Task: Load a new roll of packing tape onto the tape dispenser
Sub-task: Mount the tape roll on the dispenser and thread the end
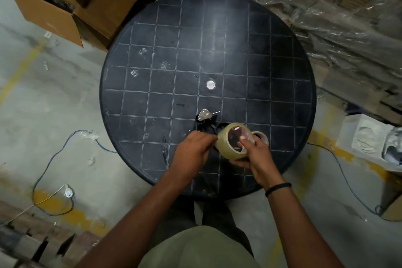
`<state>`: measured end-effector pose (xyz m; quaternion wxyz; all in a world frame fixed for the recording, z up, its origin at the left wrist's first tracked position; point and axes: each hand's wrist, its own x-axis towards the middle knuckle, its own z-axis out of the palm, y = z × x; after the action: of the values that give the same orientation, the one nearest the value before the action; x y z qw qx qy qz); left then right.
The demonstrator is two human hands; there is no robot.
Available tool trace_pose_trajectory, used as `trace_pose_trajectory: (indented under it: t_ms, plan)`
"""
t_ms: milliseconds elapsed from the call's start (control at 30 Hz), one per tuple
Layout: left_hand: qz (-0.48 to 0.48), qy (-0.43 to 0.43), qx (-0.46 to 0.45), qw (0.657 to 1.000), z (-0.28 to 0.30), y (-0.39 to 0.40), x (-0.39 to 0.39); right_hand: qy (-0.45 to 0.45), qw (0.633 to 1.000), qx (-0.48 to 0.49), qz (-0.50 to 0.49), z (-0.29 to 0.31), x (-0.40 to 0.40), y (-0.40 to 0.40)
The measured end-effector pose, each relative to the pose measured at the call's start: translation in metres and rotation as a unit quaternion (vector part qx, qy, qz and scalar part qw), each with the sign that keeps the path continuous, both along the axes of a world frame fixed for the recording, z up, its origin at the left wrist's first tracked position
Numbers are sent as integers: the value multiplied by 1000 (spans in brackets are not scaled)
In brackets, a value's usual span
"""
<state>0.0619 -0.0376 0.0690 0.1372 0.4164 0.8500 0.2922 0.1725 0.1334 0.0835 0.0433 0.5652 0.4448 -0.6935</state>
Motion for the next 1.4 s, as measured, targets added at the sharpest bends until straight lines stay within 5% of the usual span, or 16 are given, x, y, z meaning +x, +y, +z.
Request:
trace_pose_trajectory:
  t_ms: [100,200,333,433,633,833,1100,1233,1400]
  plan:
    - [53,11,-3,999,1,2,-2,18,999,31,-10,7,-11,-5]
    - [127,-208,13,970,3,2,4,34,998,61,5,8,-15,-11]
    - [277,-528,57,801,5,5,-4,40,994,104,18,1,-14,-16]
    - [351,-635,61,686,10,9,-11,50,988,144,40,-6,-12,-19]
    - [377,-707,6,599,6,7,-16,67,971,210,88,-11,-9,-19]
    - [349,-704,-53,617,7,10,-27,82,966,220,112,-18,-4,-15]
    - [339,-544,-149,753,-6,36,-35,22,943,294,153,-39,6,-25]
    - [356,-504,-146,773,-15,39,-45,-15,932,315,177,-46,18,-13]
    - [389,-454,-137,790,-17,39,-63,-43,876,382,293,-48,20,7]
